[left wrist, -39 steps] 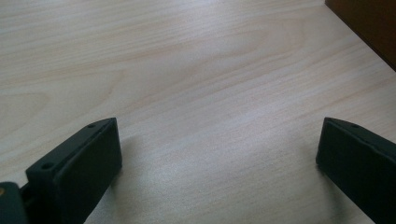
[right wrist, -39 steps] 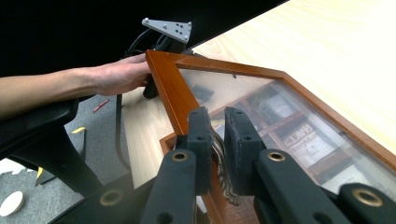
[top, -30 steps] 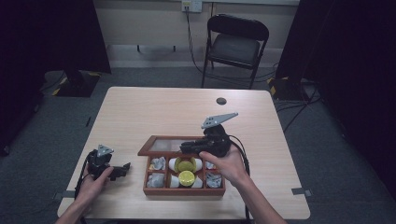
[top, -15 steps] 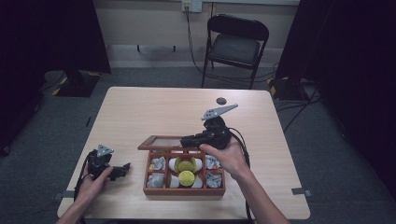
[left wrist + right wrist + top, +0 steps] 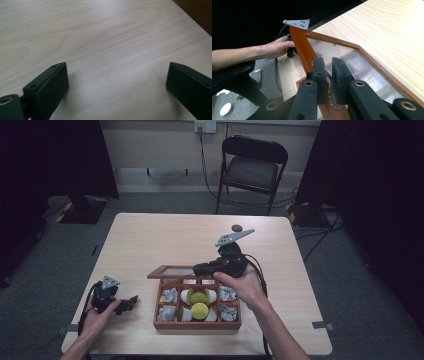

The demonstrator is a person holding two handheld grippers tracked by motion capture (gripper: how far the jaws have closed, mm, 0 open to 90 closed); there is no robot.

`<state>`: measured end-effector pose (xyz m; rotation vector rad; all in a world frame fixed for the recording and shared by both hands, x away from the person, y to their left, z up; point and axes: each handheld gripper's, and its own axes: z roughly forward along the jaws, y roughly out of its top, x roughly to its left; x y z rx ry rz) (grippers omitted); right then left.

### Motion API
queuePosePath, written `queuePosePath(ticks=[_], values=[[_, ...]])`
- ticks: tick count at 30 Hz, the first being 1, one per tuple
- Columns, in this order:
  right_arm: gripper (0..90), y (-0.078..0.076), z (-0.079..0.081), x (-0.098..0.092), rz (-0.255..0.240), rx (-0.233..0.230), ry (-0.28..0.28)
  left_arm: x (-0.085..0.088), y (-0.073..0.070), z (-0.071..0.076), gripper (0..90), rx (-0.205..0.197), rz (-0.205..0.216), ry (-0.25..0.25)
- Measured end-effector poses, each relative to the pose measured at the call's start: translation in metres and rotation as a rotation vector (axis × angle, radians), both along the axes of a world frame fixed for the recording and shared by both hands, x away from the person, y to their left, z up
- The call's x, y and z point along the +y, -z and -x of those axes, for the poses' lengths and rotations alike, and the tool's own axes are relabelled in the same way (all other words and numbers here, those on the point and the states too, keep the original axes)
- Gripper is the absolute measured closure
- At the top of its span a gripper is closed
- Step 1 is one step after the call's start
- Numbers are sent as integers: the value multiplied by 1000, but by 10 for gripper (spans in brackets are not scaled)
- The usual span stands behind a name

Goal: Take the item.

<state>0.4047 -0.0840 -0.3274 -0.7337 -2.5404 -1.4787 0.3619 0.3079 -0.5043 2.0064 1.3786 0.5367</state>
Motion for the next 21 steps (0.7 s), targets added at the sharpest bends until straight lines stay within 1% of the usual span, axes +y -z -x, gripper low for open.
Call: queuePosePath(ticks=[3,5,7,8,10,11,12,14,15,16,19,21], values=[[817,-1,-1,0,0,-2,-1,2,-2,1,153,2,7,-21],[817,-1,-2,-1,-2,-2,0,3,-4,2,159,13,16,-4],[817,-1,-2,-1,-2,-2,0,2,-5,3,168,18,21,4],[817,-1,-2,-1,-2,-2,0,2,-6,3,163,16,15,6],[818,-2,-2,-1,-1,-2,0,1,-8,3,170,23,21,19],[818,-2,-3,-1,-2,-2,-1,1,-9,4,170,17,28,27],[817,-2,-3,-1,-2,-2,-1,1,-11,5,169,18,39,45],[818,-2,-3,-1,-3,-1,-1,2,-14,6,172,35,118,82],[818,-2,-4,-1,-3,-2,-1,1,-15,7,182,40,141,93],[817,-2,-4,-1,-3,-1,-1,0,-16,7,201,40,143,105],[818,-2,-4,-1,-3,-2,-1,-4,-22,10,208,34,150,149],[818,-2,-4,-1,-4,-2,-2,-7,-25,12,218,20,169,169]])
